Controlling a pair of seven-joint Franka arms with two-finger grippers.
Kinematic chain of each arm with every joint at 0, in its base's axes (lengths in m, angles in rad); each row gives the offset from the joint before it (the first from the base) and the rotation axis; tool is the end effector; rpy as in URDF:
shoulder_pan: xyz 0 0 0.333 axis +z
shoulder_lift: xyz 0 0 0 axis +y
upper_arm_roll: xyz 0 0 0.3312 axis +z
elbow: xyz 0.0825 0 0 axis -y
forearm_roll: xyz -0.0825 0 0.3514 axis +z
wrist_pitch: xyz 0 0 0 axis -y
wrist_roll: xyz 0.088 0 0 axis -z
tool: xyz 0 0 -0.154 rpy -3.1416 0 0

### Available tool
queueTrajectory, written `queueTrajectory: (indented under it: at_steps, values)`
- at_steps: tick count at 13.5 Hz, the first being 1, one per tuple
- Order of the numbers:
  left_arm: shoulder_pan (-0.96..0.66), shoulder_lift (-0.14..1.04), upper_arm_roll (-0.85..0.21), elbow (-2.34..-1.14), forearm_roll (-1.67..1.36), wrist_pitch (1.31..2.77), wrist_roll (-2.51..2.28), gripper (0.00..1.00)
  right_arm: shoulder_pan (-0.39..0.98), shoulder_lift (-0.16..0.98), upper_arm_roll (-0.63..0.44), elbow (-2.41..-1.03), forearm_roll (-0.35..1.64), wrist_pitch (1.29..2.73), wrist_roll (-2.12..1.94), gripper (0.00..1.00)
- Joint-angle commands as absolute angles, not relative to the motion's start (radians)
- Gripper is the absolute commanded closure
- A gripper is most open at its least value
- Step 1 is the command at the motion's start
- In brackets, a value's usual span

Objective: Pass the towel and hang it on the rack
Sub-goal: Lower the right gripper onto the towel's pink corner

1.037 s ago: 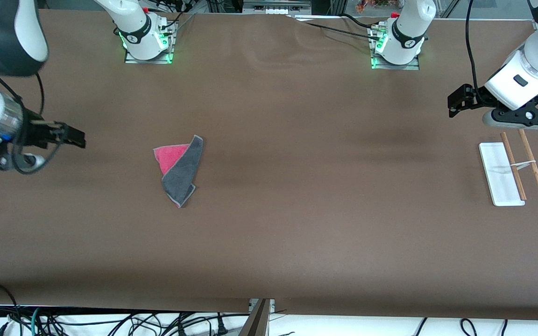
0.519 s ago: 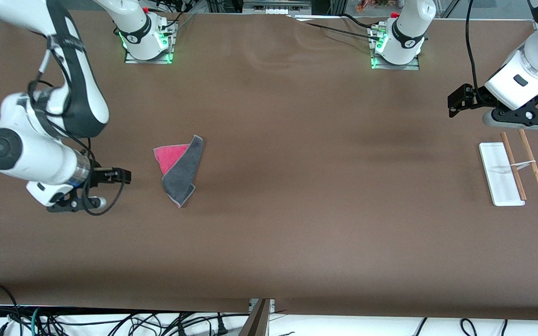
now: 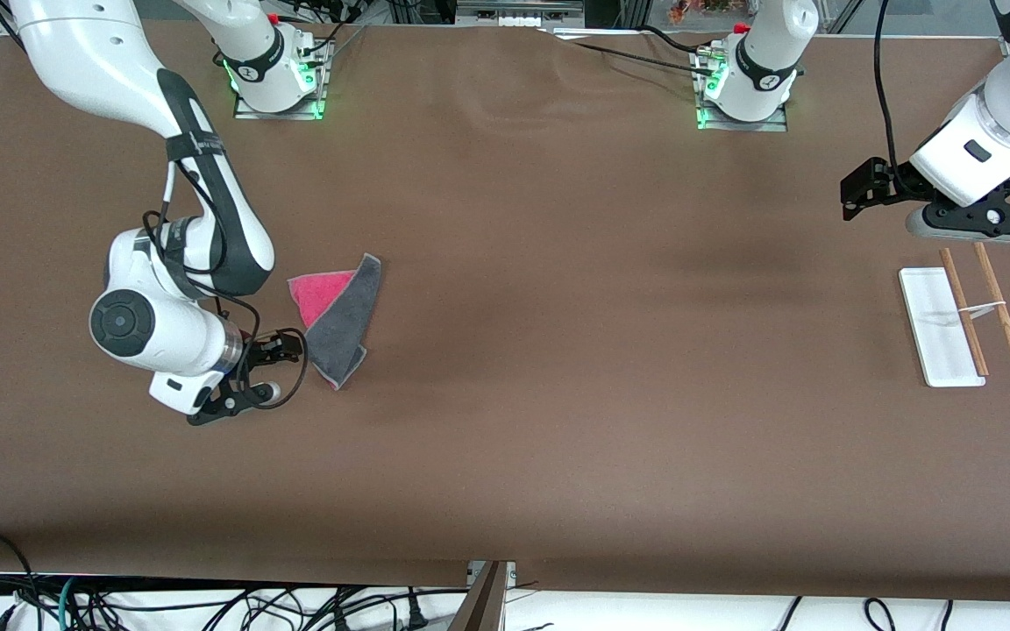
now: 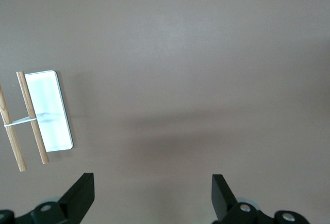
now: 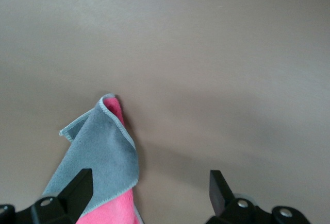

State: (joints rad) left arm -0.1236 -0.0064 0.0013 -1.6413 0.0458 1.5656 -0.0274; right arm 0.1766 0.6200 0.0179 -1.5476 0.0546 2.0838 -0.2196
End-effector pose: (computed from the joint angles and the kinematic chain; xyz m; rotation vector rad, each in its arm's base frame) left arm 0.5105 -0.0556 0.5650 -3.0855 0.1486 0.1015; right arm 0.6582 0.1332 0.2648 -3.0248 -0.5855 0.1280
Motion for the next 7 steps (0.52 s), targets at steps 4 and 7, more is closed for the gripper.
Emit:
queueTrajectory:
  at_steps: [4, 7]
  values:
    - [-0.126, -0.025, 0.002, -1.647, 0.057, 1.554, -0.020, 0.00, 0.166, 0.675, 0.021, -1.598, 0.274, 2.126, -0.489, 0.00]
    - [-0.126, -0.025, 0.002, -1.647, 0.057, 1.554, -0.020, 0.00, 0.166, 0.698, 0.020, -1.606, 0.276, 2.183, -0.560, 0.00]
